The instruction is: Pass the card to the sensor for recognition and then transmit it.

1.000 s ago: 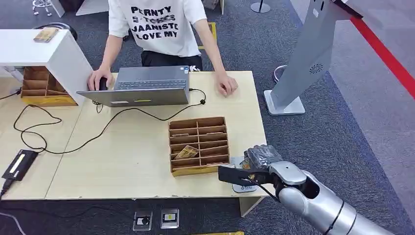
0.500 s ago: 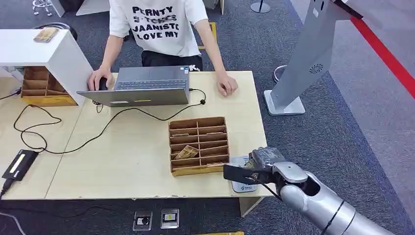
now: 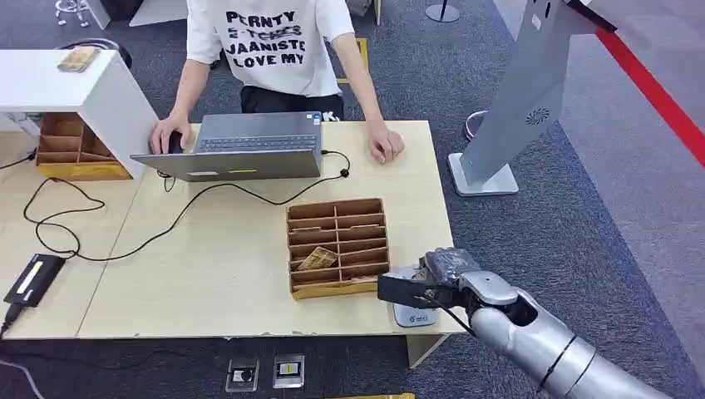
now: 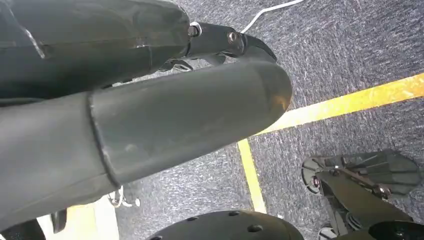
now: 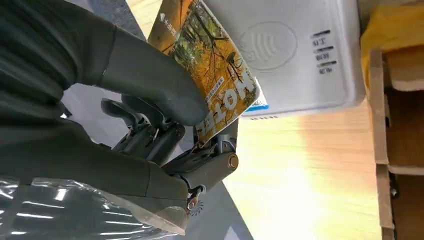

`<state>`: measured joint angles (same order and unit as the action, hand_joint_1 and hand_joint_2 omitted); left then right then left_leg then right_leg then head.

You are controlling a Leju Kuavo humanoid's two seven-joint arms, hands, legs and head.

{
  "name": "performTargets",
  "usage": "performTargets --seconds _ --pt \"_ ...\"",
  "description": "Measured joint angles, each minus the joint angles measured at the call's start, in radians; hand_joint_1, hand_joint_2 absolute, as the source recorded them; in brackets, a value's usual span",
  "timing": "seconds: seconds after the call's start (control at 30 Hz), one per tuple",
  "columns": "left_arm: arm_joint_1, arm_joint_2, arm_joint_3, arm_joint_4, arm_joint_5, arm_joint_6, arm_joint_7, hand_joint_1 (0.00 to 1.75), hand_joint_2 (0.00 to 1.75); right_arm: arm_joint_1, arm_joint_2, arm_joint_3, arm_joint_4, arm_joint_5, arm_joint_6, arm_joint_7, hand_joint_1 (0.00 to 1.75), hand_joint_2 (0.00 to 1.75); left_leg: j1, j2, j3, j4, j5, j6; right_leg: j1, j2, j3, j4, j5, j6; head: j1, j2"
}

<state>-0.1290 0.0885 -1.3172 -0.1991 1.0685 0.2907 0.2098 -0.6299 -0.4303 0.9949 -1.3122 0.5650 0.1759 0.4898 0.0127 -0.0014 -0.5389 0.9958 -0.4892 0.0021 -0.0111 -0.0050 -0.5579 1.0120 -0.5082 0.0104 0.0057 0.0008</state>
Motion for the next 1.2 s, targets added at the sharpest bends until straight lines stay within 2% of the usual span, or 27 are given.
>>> performTargets --seconds 0.23,0.73,1.2 --pt "0.000 0.000 0.000 0.000 -0.003 0.000 0.000 0.00 0.00 -0.012 0.022 0.000 0.047 -0.001 -0.014 -0.005 1.75 1.75 0.000 0.000 0.000 0.000 0.000 0.000 0.000 0.000 0.000 0.000 0.000 0.000 0.000 0.000" --pt "0.000 0.000 0.000 0.000 -0.006 -0.002 0.000 0.00 0.00 -0.017 0.034 0.000 0.063 0.000 -0.020 -0.002 1.75 1.75 0.000 0.000 0.000 0.000 0.000 0.000 0.000 0.000 0.000 0.000 0.000 0.000 0.000 0.000" --pt "0.000 0.000 0.000 0.000 0.005 -0.004 0.001 0.00 0.00 -0.024 0.081 0.026 0.080 -0.008 -0.022 0.010 1.75 1.75 0.000 0.000 0.000 0.000 0.000 0.000 0.000 0.000 0.000 0.000 0.000 0.000 0.000 0.000"
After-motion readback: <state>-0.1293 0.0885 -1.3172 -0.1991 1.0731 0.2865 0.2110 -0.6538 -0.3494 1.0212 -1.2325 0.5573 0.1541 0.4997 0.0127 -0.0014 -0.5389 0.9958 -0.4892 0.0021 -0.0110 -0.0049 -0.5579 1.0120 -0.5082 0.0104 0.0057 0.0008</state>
